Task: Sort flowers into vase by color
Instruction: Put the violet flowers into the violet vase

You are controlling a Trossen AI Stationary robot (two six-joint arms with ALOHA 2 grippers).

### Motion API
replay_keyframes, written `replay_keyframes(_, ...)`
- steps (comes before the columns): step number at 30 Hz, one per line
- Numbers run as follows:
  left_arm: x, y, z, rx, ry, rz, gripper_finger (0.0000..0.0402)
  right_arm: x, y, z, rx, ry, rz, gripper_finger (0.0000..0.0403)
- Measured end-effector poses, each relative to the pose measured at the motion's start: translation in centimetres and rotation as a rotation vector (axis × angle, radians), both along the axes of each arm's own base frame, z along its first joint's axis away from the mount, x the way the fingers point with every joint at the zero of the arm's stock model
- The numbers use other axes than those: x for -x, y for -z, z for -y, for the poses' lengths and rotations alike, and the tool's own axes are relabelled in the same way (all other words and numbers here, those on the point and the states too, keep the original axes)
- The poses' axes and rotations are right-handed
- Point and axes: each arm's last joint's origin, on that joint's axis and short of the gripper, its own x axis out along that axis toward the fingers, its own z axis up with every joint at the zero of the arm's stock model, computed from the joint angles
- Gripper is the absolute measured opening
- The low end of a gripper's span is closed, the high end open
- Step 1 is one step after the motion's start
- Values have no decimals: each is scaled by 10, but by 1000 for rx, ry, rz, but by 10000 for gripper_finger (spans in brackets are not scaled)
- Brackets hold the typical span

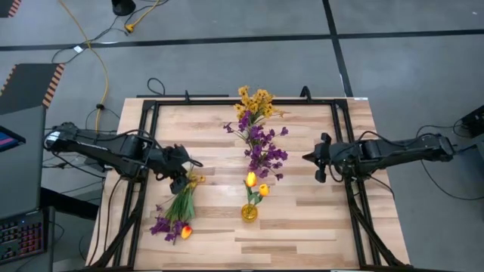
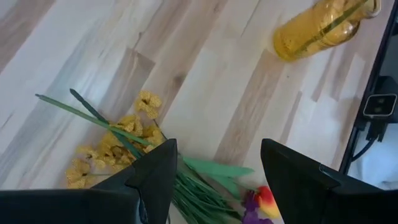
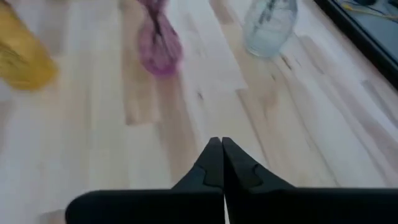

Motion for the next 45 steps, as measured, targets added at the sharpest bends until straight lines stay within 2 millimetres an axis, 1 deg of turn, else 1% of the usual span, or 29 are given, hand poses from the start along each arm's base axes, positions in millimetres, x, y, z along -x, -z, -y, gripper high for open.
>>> replay_keyframes(3, 1, 0, 3, -2, 10, 0, 219, -1, -5, -1, -20, -15, 92, 29)
replay_keyframes(5, 1, 0, 5, -16, 11, 4, 219, -4, -5, -2, -12, -60, 180, 33)
replay_keyframes(8, 1, 0, 6, -43, 7, 10, 219, -8, -1, -3, 20, -148, 307, 26)
replay_keyframes(12, 2, 0, 9, -46, 18, 11, 219, -10, 12, -1, 30, -151, 346, 18)
replay_keyframes(18, 3, 0, 13, -26, 11, 8, 219, -8, 28, 3, 31, -130, 365, 28)
replay_keyframes(22, 4, 0, 17, -27, -1, 11, 219, -3, 31, 5, 29, -125, 385, 19)
replay_keyframes(28, 6, 1, 23, -49, -59, 12, 219, 5, 42, 6, 23, -128, 431, 23)
replay_keyframes(34, -3, 14, 34, -53, -69, -65, 219, 12, 55, 5, 0, -126, 475, 20)
replay_keyframes(38, -13, 27, 44, -48, -47, -146, 219, 14, 53, 5, 4, -140, 509, 22)
replay_keyframes(45, -22, 50, 61, -55, -84, -276, 219, 18, 47, 4, 53, -174, 571, 22)
